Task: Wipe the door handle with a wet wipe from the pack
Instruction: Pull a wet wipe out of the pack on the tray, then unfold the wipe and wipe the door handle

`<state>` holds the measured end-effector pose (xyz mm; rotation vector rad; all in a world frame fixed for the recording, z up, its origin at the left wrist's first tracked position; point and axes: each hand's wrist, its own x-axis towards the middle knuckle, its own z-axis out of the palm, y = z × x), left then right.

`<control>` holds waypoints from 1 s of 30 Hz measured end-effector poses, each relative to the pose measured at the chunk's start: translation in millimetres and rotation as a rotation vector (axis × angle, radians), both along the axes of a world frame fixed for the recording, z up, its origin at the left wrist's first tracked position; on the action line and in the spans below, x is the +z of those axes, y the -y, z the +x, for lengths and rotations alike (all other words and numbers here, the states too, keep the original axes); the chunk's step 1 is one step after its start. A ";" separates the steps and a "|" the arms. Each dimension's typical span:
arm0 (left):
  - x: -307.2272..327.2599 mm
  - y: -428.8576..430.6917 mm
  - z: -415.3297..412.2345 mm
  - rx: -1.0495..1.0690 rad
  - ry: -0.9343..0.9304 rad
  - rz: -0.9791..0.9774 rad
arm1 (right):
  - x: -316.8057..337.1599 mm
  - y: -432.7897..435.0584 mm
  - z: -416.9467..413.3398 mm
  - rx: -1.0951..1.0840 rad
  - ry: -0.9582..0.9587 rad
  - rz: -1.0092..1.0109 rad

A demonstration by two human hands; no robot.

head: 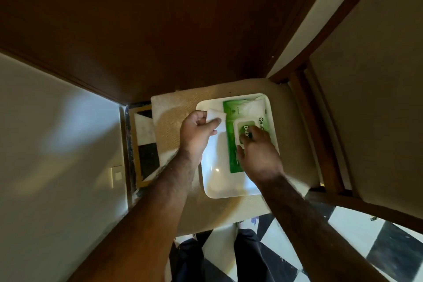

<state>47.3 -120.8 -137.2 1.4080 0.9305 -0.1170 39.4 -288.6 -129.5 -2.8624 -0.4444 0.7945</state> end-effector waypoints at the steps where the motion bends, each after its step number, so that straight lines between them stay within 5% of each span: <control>1: -0.6 -2.6 -1.4 -0.034 -0.002 0.052 | 0.8 -2.7 0.5 0.003 0.011 -0.026; 4: 4.1 -7.0 -7.3 -0.143 0.038 0.263 | 15.2 -13.7 10.0 -0.126 -0.026 0.100; 8: 41.2 -16.4 -8.2 -0.231 0.134 0.432 | 57.4 -46.4 27.6 -0.630 -0.243 0.760; 11: 89.2 -37.5 -7.9 -0.291 0.221 0.498 | 98.2 -80.9 36.3 -0.745 -0.305 0.997; 22: 292.3 -139.9 -29.7 -0.323 0.475 0.662 | 302.1 -175.3 49.5 -0.705 -0.525 1.246; 30: 403.5 -216.4 -42.2 -0.157 0.550 0.434 | 423.4 -228.8 50.7 -0.458 -0.576 1.243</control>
